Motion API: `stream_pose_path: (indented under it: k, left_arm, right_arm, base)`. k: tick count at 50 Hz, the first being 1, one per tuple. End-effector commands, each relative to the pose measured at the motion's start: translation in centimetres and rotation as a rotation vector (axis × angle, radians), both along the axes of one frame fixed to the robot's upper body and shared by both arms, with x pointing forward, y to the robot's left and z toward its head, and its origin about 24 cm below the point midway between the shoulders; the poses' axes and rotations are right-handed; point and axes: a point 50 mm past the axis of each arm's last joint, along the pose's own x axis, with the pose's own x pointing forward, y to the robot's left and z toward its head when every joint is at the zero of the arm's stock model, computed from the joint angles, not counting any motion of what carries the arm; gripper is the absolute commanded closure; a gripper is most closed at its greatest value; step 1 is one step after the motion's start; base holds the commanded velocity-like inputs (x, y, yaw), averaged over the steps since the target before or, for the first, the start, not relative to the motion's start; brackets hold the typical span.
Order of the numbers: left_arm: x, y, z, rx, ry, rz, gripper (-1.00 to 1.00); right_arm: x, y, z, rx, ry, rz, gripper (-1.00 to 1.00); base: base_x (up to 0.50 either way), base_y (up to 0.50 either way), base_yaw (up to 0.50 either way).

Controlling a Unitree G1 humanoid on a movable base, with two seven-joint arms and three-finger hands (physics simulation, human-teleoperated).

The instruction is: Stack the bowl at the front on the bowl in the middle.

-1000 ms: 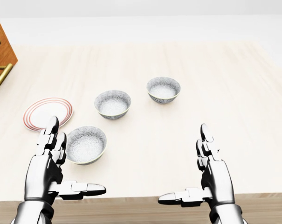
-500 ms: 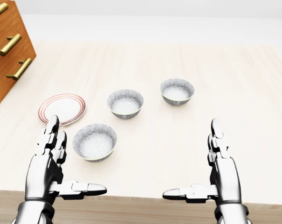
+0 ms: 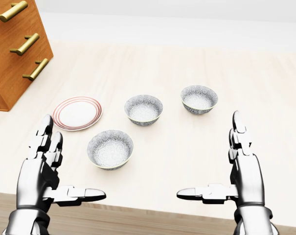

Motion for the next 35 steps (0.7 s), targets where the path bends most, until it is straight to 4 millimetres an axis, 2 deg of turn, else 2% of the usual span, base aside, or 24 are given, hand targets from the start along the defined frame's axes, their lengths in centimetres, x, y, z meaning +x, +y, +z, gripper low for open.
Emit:
stream_pose_path:
  k: [1, 9, 16, 35]
  left_arm:
    - [-0.1, 0.8, 1.8, -0.024, -0.045, 0.017, -1.0]
    - [-0.2, 1.3, 2.9, -0.036, -0.094, 0.03, -1.0]
    - [-0.2, 1.5, 3.1, -0.041, -0.102, 0.039, -1.0]
    - [-0.3, 1.8, 3.8, -0.048, -0.131, 0.046, -1.0]
  right_arm:
    - [0.6, -0.2, 2.4, -0.069, -0.06, -0.004, -1.0]
    - [0.8, -0.2, 4.1, -0.15, -0.117, 0.025, -1.0]
    - [1.0, -0.1, 5.2, -0.203, -0.156, 0.026, -1.0]
    - [1.1, 0.0, 5.2, -0.227, -0.157, 0.008, -1.0]
  base:
    - [0.0, 0.0, 0.0]
    - [0.0, 0.0, 0.0]
    - [0.02, 0.0, 0.0]
    - [0.19, 0.03, 0.0]
